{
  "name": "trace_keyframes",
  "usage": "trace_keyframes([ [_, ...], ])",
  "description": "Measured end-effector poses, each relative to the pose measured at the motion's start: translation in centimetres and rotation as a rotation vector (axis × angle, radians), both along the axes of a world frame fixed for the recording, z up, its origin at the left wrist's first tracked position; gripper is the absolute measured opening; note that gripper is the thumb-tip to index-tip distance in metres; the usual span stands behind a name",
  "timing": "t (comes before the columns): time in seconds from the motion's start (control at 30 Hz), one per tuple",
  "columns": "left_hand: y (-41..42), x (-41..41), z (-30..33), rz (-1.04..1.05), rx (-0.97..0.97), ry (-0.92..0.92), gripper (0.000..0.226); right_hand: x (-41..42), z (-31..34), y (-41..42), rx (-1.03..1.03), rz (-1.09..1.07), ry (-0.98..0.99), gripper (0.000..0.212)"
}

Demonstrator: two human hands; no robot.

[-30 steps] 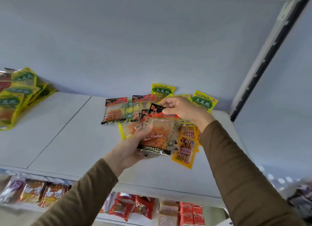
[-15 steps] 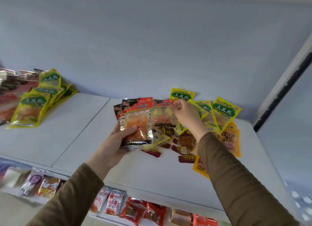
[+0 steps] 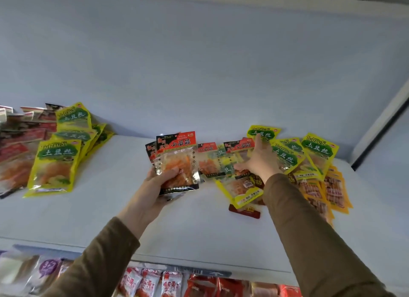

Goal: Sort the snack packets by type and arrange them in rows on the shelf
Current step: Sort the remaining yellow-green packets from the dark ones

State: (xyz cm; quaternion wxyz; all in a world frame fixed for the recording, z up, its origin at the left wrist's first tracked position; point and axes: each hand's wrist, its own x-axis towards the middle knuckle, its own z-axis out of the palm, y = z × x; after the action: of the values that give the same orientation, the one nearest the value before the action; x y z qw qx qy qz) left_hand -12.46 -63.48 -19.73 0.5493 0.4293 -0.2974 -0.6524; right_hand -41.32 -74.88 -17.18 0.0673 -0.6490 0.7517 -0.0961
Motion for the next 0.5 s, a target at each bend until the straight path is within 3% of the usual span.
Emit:
trace_keyframes([
  [0.1, -0.2, 1.4, -0.2, -0.027, 0.006, 0.003, 0.068, 0.4, -0.1, -0.2, -0.094, -0.069, -0.314, 0.109],
  [0.23, -0.4, 3.0, -0.5, -0.011, 0.027, 0.045, 0.069, 0.7, 0.6, -0.3, -0.168, -0.104, -0.374, 0.022],
  [0.3, -0.5, 3.6, -0.7, -0.006, 0.031, 0.056, 0.070, 1.2, 1.4, -0.2, -0.206, -0.041, -0.479, 0.016],
  [0.37, -0.7, 4.0, -0.8, -0.001, 0.032, 0.063, 0.071, 2.6, 2.5, -0.1, -0.197, 0.019, -0.703, 0.015],
  [0.5, -0.7, 4.7, -0.9, 0.014, 0.018, 0.070, 0.073, 7.4, 2.2, 0.0, 0.049, 0.110, -0.848, 0.021],
])
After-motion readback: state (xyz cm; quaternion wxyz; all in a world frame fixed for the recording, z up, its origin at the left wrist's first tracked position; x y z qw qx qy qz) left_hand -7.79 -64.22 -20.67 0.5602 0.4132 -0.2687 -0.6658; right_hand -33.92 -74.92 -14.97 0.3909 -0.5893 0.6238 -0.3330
